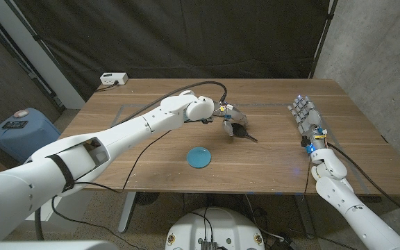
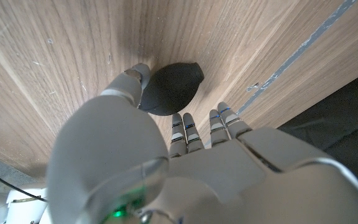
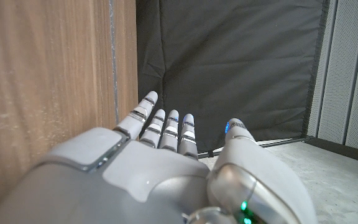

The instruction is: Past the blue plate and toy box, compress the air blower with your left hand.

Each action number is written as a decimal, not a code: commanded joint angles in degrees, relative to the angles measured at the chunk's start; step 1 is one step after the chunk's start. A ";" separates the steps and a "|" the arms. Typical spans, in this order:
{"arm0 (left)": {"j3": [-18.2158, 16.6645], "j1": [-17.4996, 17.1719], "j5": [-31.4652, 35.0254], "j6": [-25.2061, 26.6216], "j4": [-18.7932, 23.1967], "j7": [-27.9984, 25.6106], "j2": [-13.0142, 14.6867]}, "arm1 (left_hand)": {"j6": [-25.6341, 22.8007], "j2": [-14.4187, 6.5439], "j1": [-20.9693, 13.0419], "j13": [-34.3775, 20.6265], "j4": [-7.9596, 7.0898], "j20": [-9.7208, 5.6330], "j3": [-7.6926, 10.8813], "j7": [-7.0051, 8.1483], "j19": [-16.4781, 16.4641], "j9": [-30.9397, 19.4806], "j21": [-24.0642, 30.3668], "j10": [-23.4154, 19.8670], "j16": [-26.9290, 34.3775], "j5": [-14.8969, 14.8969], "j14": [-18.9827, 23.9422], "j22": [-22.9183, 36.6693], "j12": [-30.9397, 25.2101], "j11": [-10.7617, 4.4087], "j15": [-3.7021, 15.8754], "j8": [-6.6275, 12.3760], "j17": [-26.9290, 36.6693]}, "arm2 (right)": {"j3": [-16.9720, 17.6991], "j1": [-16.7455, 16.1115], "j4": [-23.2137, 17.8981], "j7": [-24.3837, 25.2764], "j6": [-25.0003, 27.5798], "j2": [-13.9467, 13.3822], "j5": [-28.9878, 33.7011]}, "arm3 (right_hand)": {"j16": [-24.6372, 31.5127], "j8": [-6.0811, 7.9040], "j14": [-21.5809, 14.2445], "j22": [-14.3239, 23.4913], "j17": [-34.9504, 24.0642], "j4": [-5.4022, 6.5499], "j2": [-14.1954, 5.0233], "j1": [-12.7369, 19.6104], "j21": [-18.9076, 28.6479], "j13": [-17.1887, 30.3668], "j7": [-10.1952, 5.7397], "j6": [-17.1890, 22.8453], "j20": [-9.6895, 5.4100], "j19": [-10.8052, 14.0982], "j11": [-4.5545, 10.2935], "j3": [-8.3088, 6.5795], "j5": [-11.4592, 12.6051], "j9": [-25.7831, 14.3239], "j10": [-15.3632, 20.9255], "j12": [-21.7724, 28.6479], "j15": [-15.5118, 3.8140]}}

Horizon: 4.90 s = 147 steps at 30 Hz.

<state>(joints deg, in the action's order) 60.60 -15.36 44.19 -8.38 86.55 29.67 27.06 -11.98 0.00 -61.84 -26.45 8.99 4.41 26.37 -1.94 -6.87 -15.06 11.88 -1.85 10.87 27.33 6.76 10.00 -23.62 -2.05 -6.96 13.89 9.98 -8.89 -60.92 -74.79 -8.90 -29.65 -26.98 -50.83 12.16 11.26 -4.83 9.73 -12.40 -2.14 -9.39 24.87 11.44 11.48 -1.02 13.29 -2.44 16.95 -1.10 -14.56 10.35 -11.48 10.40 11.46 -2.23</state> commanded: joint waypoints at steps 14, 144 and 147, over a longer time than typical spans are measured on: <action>0.42 -0.30 1.96 -0.15 -0.47 -3.37 0.22 | -1.11 0.26 -0.89 -0.63 0.12 0.13 -0.25 -0.15 -0.57 -0.35 -0.12 -1.07 -0.03 0.25 1.07 0.15 -1.02 0.39 0.16 0.63 0.37 | -0.63 1.68 0.47 -0.59 1.51 -0.54 -0.04 | 0.34 0.30 0.05 0.17 -0.04 -0.27 0.16 -0.67 -0.09 0.16 -0.14 0.03 -0.45 0.50 -0.15 -0.17 0.01 -0.01 0.21 0.28 -0.92; -1.30 -7.74 7.42 2.72 0.13 -23.39 1.69 | -25.23 -0.38 -5.06 -12.88 0.37 1.07 1.29 1.33 -15.87 -10.11 4.34 -24.26 6.13 0.04 25.55 1.04 -20.66 -1.83 9.59 19.45 6.91 | -0.29 2.28 3.13 -5.70 4.51 0.74 -4.03 | 0.41 0.31 0.03 0.17 0.01 -0.91 0.02 -1.49 -0.19 0.16 -0.17 0.00 -0.37 0.64 -0.07 -0.64 0.04 0.00 0.07 0.24 -1.03; -1.39 -7.94 7.59 2.52 0.45 -24.05 2.00 | -25.66 -0.37 -5.17 -13.11 0.33 0.92 1.43 1.61 -16.09 -10.44 4.40 -25.16 6.15 0.11 26.02 1.03 -21.09 -1.99 9.85 20.09 7.10 | -0.39 2.38 3.10 -5.70 4.59 0.68 -3.90 | 0.41 0.29 0.03 0.17 0.01 -0.92 0.03 -1.52 -0.19 0.16 -0.15 -0.04 -0.38 0.65 -0.16 -0.65 0.03 0.00 0.09 0.25 -1.00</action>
<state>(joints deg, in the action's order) 59.60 -22.68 51.38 -5.25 86.95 9.03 28.58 -36.88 -0.60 -66.54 -39.17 9.42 5.52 27.27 -0.38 -22.33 -24.96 15.98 -25.96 16.75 27.22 32.04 10.82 -44.10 -3.98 2.75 33.29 16.81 -9.01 -58.84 -71.76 -14.36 -25.49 -26.20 -54.85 12.16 11.26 -4.83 9.72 -12.27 -2.77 -9.30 23.91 11.47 11.49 -1.02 13.29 -2.25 17.15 -1.10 -15.19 10.35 -11.48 10.40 11.45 -2.23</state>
